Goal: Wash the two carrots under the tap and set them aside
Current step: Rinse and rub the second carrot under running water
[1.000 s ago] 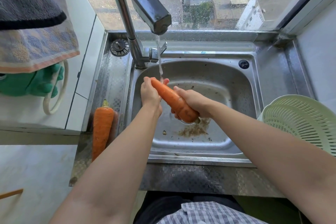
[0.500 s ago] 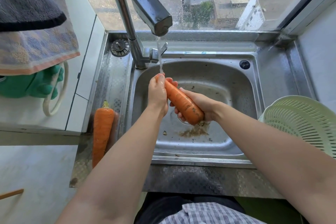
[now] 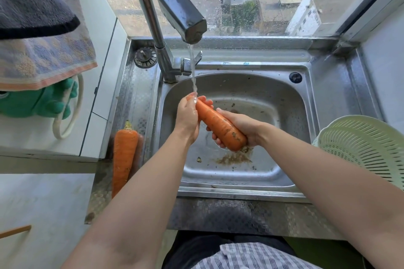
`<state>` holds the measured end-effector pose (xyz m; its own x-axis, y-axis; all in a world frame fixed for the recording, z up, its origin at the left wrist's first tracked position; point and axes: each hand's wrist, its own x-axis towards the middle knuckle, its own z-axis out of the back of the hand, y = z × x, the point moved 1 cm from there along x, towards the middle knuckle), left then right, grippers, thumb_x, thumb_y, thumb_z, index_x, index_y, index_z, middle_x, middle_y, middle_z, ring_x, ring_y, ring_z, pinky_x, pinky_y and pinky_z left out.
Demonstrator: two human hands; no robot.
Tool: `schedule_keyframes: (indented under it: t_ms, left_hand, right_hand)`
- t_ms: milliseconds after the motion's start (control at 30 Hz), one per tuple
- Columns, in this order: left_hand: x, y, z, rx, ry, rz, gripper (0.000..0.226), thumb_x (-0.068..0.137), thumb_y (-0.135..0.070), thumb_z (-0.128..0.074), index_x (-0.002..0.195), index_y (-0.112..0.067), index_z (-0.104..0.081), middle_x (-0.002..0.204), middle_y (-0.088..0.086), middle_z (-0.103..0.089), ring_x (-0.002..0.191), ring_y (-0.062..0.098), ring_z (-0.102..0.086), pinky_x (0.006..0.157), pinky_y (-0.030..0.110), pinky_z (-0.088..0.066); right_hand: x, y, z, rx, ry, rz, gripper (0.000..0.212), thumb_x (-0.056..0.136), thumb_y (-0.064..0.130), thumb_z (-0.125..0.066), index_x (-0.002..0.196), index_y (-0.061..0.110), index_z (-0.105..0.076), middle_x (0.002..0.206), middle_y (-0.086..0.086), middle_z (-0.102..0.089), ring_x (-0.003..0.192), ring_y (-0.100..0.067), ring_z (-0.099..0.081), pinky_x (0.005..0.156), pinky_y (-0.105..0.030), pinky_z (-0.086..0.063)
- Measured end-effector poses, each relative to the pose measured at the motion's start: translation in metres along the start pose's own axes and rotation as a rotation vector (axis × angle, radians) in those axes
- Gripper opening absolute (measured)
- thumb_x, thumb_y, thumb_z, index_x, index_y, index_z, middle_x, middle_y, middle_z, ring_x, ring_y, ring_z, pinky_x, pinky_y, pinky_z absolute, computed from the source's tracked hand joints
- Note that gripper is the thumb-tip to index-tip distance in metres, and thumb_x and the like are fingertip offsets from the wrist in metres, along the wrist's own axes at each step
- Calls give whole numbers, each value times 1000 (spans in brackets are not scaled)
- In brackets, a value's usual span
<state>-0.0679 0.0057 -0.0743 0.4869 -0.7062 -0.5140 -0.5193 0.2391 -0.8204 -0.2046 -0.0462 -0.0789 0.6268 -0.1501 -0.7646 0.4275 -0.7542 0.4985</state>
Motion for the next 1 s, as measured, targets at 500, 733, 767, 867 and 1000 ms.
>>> schedule_keyframes:
  t_ms: [500, 733, 767, 867, 1000]
  left_hand:
    - [-4, 3, -5, -47, -25, 34, 18, 104, -25, -39, 107, -9, -46, 90, 11, -58, 75, 23, -65, 80, 44, -56]
    - [-4, 6, -1, -54, -28, 45, 29, 105, -33, -35, 108, -7, -47, 84, 11, -59, 69, 23, -66, 74, 42, -58]
    - [-4, 6, 0, -59, -38, 46, 30, 105, -34, -35, 105, -7, -47, 80, 10, -59, 66, 23, -66, 73, 41, -57]
    - [-2, 3, 2, -188, -30, 102, 43, 104, -46, -27, 101, -9, -48, 69, 9, -60, 64, 24, -63, 74, 40, -56]
    - [-9, 1, -7, -117, 61, 99, 25, 104, -36, -40, 105, -12, -49, 93, 9, -63, 84, 22, -66, 89, 45, -52]
  right_hand:
    - [-7, -3, -1, 43, 27, -14, 59, 100, 55, -37, 110, 1, -58, 81, -14, -67, 65, -21, -66, 61, -29, -58]
    - [-11, -7, 1, 41, 34, -20, 59, 100, 55, -37, 112, 0, -58, 82, -13, -67, 63, -20, -66, 58, -28, -57]
    - [-11, -8, 0, 47, 45, -22, 59, 100, 54, -37, 112, 0, -58, 82, -13, -67, 63, -20, -66, 58, -28, -58]
    - [-12, -9, -4, 59, 60, -7, 58, 101, 51, -36, 112, -1, -58, 79, -14, -67, 60, -19, -67, 55, -27, -58]
    - [-8, -5, -13, 225, 53, 34, 56, 101, 50, -39, 111, -3, -52, 73, -18, -67, 56, -22, -67, 51, -29, -58]
